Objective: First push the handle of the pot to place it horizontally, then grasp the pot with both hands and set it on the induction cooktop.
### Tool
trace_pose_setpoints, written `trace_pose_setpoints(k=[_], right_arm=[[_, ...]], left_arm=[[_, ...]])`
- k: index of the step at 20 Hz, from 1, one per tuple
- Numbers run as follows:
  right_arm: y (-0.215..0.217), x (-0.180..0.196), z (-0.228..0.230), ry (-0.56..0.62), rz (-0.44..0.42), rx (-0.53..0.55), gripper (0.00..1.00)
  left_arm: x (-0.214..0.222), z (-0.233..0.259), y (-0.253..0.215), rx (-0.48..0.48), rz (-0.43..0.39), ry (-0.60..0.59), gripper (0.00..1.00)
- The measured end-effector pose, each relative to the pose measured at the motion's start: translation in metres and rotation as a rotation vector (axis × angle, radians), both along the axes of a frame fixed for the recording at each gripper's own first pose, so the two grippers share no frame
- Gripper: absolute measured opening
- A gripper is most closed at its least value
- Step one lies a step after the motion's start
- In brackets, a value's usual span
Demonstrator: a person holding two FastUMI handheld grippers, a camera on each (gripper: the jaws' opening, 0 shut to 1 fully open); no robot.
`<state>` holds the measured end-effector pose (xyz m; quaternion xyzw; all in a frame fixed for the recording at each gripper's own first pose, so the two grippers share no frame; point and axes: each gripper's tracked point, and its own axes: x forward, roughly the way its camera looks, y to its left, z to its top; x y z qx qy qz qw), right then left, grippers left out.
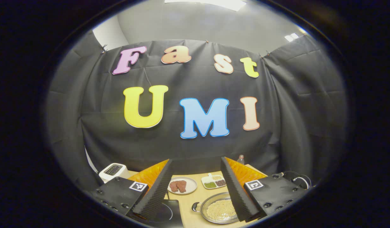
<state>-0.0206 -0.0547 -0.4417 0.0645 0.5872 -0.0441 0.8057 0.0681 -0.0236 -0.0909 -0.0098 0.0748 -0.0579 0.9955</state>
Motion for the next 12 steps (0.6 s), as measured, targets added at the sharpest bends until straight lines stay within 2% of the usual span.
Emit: trace_pose_setpoints(k=[3,4,8,12], right_arm=[[-0.010,0.012,-0.003,-0.002,0.016,-0.005,0.04],[-0.014,0.016,-0.003,-0.003,0.022,-0.009,0.04],[-0.023,0.037,-0.006,-0.019,0.052,-0.034,0.04],[-0.029,0.054,-0.007,-0.031,0.071,-0.048,0.04]], left_arm=[[0.004,-0.014,-0.001,0.010,0.016,0.023,0.94],[0.005,-0.021,-0.002,0.009,0.015,0.034,0.99],[0.011,-0.051,-0.005,0.009,0.015,0.092,0.99],[0.010,-0.085,-0.008,0.016,0.005,0.160,0.94]])
